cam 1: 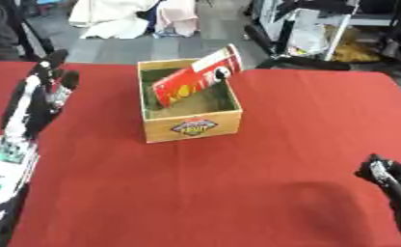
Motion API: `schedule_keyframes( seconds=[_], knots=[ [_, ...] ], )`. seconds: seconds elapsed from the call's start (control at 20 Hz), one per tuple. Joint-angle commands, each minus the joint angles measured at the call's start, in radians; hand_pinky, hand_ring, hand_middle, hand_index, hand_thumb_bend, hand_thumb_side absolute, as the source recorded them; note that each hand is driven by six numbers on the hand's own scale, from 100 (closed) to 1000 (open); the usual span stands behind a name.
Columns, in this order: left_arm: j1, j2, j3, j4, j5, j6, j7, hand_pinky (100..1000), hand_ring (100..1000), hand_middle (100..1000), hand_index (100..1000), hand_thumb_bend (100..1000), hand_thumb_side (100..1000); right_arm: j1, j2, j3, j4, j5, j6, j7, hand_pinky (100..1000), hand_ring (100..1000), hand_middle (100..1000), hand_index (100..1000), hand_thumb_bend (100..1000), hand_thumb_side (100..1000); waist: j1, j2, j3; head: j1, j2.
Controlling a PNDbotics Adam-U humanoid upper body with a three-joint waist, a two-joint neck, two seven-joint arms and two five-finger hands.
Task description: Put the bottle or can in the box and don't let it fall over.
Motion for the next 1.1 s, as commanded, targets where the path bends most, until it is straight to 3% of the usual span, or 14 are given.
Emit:
schedule_keyframes(
  seconds=[0.05, 0.35, 1.1],
  knots=[
    [0.042, -0.054, 0.052, -0.096, -0.035, 0.031, 0.017, 1000, 994, 909, 916, 496, 700, -0.009, -0.022, -0.007, -0.018, -0.001, -0.002, -0.004, 807, 624, 519, 552, 100, 519, 0.003, -0.011, 0.010, -0.007, -0.010],
    [0.106, -0.092, 0.090, -0.108, -0.106, 0.061, 0.011, 1000, 983, 894, 903, 434, 638, -0.002, -0.021, -0.008, -0.018, 0.001, -0.001, -0.003, 808, 624, 519, 552, 100, 524, 0.007, -0.020, 0.021, -0.006, 0.002],
    [0.114, -0.119, 0.099, -0.102, -0.134, 0.064, -0.018, 1000, 983, 891, 909, 436, 672, 0.001, -0.020, -0.009, -0.019, 0.001, -0.002, -0.001, 808, 625, 519, 552, 100, 523, 0.007, -0.024, 0.020, -0.005, 0.012]
  ],
)
